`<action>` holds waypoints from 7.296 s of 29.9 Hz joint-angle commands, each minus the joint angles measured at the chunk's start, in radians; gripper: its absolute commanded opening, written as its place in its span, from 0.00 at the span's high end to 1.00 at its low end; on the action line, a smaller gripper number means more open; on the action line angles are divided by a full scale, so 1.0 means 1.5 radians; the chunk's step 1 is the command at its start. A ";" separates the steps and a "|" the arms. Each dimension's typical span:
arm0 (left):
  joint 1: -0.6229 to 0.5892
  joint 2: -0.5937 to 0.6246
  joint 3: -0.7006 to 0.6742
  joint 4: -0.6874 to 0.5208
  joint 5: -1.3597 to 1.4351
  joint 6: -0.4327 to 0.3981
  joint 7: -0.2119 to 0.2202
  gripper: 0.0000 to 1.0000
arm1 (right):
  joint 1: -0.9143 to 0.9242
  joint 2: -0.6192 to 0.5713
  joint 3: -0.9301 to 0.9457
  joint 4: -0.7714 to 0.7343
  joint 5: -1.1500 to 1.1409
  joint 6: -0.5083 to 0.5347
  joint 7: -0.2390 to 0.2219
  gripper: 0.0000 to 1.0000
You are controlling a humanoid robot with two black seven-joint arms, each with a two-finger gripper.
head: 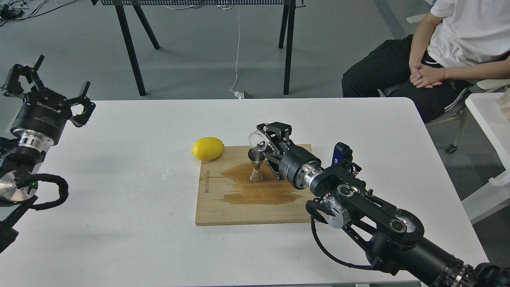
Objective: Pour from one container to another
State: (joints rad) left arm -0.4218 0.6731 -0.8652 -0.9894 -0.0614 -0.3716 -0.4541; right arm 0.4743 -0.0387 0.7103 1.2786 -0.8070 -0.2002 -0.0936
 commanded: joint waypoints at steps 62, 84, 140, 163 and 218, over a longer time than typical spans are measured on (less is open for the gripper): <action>0.011 -0.002 -0.001 0.000 -0.003 -0.001 -0.010 0.00 | 0.068 -0.017 -0.115 -0.046 -0.276 -0.046 0.000 0.72; 0.015 -0.002 -0.001 -0.001 -0.003 -0.001 -0.018 0.00 | 0.071 -0.043 -0.151 -0.046 -0.353 -0.075 0.008 0.72; 0.008 -0.027 -0.011 0.001 -0.003 0.000 -0.017 0.00 | -0.201 -0.140 0.389 -0.216 0.857 0.232 -0.070 0.71; 0.012 -0.026 -0.011 0.001 -0.003 0.000 -0.017 0.00 | -0.188 -0.078 0.370 -0.343 0.853 0.342 -0.102 0.66; 0.013 -0.021 -0.011 0.000 -0.003 -0.001 -0.017 0.00 | -0.184 -0.088 0.358 -0.284 0.848 0.333 -0.093 0.03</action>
State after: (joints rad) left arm -0.4028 0.6410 -0.8821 -0.9895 -0.0662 -0.3729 -0.4817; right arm 0.2098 -0.1573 1.2449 0.8119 0.4646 0.2372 -0.2330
